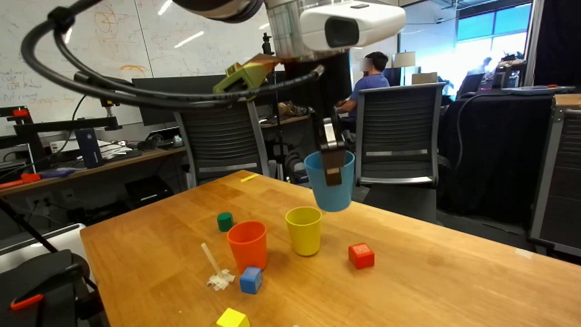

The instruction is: Stack up the cups

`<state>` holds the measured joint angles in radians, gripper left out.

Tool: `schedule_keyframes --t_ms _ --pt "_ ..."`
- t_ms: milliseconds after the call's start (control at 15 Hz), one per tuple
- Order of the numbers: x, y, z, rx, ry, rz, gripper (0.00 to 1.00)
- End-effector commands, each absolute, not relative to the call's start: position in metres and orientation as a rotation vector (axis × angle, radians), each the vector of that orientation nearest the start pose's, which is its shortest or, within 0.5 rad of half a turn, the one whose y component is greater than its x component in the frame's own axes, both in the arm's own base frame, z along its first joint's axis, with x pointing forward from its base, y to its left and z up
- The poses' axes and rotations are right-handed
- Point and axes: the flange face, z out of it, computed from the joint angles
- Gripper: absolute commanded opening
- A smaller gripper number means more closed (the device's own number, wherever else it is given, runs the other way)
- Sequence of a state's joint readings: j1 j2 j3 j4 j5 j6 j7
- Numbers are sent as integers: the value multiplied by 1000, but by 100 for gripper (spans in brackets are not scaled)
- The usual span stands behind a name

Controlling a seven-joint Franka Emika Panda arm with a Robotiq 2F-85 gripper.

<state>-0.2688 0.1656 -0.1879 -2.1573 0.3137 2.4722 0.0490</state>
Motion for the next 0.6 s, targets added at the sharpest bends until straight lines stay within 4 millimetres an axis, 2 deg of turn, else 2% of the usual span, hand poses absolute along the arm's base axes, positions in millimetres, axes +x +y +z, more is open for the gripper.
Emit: schedule_keyframes --t_ms 0,200,533 --pt "515 -222 364 -2745 972 -341 1" --pt "523 -202 365 -2723 910 -348 1" --pt "534 -186 348 -2722 854 -308 1"
